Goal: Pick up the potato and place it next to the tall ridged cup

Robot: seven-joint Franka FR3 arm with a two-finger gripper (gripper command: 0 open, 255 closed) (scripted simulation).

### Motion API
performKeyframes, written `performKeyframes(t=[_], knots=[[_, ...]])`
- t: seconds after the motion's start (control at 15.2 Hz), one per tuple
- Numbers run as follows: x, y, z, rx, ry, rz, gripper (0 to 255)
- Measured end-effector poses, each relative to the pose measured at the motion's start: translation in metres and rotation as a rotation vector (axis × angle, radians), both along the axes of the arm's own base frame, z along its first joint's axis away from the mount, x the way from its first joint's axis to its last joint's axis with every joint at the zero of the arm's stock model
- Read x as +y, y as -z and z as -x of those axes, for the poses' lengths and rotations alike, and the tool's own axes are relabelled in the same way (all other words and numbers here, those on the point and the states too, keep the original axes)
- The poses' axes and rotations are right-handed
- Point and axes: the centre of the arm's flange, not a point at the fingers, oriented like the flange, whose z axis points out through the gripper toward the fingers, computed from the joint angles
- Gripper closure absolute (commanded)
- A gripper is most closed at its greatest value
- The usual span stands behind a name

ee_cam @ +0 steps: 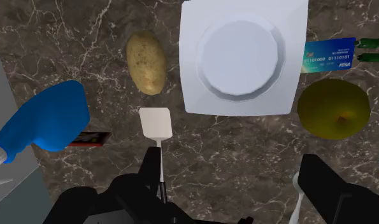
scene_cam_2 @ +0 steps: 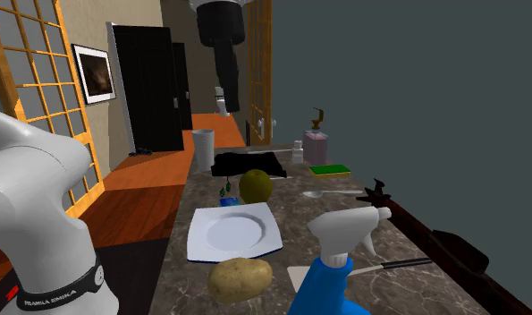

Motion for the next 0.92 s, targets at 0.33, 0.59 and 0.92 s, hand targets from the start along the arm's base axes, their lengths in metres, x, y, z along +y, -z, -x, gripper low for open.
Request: performKeyframes(t=[0.33,0.59,0.92], knots=[[-0.021,0.036,-0.009,0.038,0.005,-0.011,0],[-0.049,0.08,-0.019,0.087,0.012,-0.026,0],[-0.083,0.139,-0.03,0.15,0.02,-0.045,0]])
